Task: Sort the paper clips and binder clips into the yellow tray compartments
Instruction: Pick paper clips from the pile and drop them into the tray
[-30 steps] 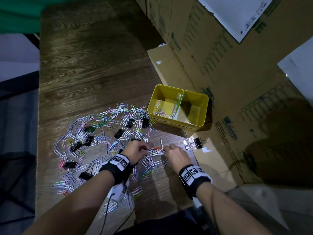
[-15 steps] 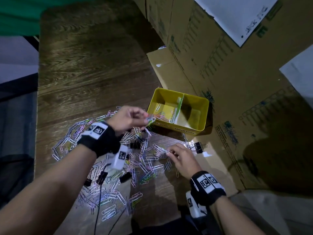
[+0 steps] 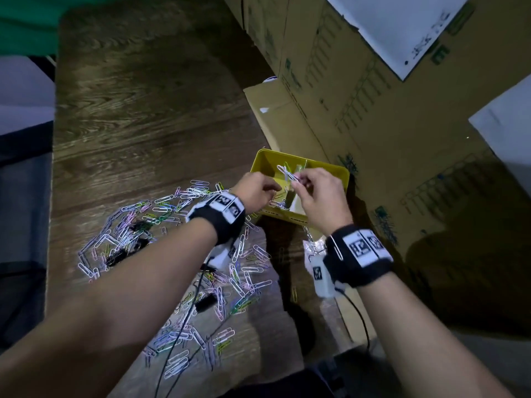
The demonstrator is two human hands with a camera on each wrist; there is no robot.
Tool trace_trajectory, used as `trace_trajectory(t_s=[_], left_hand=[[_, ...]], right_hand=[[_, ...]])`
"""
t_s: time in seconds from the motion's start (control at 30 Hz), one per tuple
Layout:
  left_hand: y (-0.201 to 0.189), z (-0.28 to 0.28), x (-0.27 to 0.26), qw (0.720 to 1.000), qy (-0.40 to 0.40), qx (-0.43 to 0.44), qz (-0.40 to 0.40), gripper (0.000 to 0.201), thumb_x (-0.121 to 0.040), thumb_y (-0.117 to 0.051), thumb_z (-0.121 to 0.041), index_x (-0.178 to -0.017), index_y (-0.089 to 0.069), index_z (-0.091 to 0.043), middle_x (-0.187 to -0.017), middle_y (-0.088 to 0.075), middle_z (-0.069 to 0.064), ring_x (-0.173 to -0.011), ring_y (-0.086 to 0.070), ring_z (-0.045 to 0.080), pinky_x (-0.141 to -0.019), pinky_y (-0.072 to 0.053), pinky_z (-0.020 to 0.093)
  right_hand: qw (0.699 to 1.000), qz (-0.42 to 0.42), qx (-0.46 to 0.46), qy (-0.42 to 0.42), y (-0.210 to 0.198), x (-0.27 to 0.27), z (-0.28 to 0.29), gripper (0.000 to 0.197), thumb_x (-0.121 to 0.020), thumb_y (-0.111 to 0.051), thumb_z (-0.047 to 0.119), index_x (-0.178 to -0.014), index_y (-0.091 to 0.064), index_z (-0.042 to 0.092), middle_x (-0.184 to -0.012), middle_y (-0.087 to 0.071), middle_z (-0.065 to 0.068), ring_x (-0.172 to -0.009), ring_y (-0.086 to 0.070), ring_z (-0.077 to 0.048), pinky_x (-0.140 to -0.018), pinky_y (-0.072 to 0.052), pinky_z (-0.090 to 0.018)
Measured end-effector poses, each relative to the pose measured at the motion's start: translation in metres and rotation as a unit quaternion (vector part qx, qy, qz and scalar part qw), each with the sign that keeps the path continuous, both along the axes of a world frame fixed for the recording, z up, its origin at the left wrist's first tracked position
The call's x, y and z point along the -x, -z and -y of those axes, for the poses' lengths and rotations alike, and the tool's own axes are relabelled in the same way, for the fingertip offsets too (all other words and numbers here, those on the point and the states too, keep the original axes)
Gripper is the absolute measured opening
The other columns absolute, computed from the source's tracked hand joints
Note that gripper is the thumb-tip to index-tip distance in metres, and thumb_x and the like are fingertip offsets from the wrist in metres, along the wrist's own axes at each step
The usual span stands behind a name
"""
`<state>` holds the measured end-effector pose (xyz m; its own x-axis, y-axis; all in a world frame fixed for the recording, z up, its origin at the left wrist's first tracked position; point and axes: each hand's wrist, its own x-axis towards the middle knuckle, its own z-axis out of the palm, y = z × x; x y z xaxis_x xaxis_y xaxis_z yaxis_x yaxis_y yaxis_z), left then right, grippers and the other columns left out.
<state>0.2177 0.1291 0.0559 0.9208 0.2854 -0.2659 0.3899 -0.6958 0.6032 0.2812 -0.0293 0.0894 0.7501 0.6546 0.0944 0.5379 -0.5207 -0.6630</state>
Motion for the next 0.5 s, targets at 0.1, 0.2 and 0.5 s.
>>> trace_trajectory(t_s=[0.1, 0.2, 0.5], left_hand=[[-0.005, 0.005, 0.031, 0.987, -0.062, 0.008, 0.149, 0.023, -0.082, -0.055, 0.001, -0.092, -0.072, -0.011, -0.093, -0.071, 0.002, -0.081, -0.060, 0.010, -0.078, -0.043, 0.012], [0.009, 0.018, 0.066, 0.983, -0.064, -0.016, 0.173, 0.022, -0.077, -0.053, 0.005, -0.081, -0.070, -0.009, -0.084, -0.067, 0.002, -0.077, -0.055, 0.011, -0.076, -0.046, 0.023], [0.074, 0.080, 0.088, 0.933, 0.290, -0.175, -0.123, 0.060, -0.092, -0.042, -0.016, -0.146, -0.019, -0.029, -0.154, -0.018, 0.001, -0.134, -0.025, 0.025, -0.107, -0.028, 0.046]], right_hand=[[0.994, 0.025, 0.104, -0.024, 0.005, -0.015, -0.023, 0.019, -0.093, -0.057, 0.023, -0.107, -0.066, 0.015, -0.104, -0.065, -0.007, -0.094, -0.060, -0.023, -0.084, -0.048, -0.036], [0.972, 0.067, 0.213, -0.076, 0.012, -0.017, -0.043, 0.017, -0.093, -0.053, 0.020, -0.104, -0.065, 0.014, -0.106, -0.064, -0.009, -0.100, -0.060, -0.028, -0.089, -0.046, -0.043], [0.964, 0.079, 0.229, -0.107, 0.039, -0.001, -0.036, 0.032, -0.092, -0.054, 0.026, -0.121, -0.060, 0.016, -0.121, -0.058, -0.009, -0.114, -0.050, -0.029, -0.099, -0.031, -0.046]])
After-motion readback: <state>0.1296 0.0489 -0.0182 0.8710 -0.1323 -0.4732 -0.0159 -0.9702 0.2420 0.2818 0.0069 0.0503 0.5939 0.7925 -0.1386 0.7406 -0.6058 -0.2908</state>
